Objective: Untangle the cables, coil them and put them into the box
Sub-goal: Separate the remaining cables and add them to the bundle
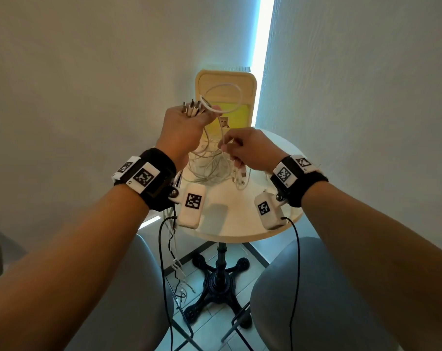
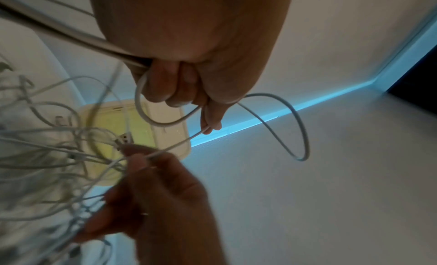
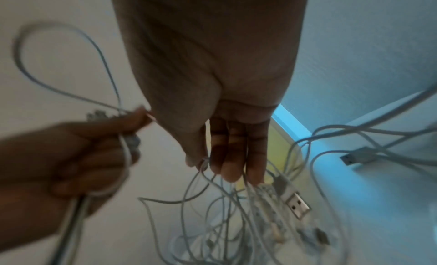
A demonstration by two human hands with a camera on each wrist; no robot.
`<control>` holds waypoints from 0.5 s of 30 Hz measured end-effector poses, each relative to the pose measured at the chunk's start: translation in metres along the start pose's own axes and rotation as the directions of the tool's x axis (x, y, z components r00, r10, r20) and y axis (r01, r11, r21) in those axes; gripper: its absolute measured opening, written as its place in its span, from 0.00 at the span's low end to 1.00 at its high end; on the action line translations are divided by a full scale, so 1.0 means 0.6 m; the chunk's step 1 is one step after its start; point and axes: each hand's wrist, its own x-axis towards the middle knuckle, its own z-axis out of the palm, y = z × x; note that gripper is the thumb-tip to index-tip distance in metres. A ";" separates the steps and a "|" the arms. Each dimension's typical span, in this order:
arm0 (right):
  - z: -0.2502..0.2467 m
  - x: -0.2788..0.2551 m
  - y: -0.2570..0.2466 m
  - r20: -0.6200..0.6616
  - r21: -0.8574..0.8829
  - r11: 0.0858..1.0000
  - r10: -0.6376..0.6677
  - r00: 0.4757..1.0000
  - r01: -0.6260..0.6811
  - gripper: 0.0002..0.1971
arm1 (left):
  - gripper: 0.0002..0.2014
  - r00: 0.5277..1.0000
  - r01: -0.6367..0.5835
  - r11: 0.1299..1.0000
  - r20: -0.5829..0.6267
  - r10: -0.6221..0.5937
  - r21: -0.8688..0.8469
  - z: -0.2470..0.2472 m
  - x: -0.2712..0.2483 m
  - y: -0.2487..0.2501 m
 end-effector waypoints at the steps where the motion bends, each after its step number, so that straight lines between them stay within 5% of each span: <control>1: 0.003 0.004 0.005 -0.046 -0.005 1.000 -0.006 0.999 0.006 0.05 | 0.06 1.000 -0.005 1.000 0.010 0.005 -0.021 -0.003 -0.001 0.005; 5: 0.008 0.025 0.016 -0.143 -0.106 0.994 -0.041 0.989 0.025 0.07 | 0.09 0.997 -0.061 0.996 0.053 0.064 -0.064 -0.018 -0.008 0.038; 11: 0.004 0.038 0.035 -0.137 -0.047 0.996 0.068 0.988 -0.075 0.10 | 0.09 0.965 -0.235 0.966 0.094 0.246 -0.111 -0.049 -0.015 0.109; 15: -0.016 0.047 0.001 -0.120 -0.076 0.997 -0.006 0.993 -0.003 0.08 | 0.11 0.962 -0.264 0.963 0.061 0.267 -0.058 -0.049 -0.010 0.105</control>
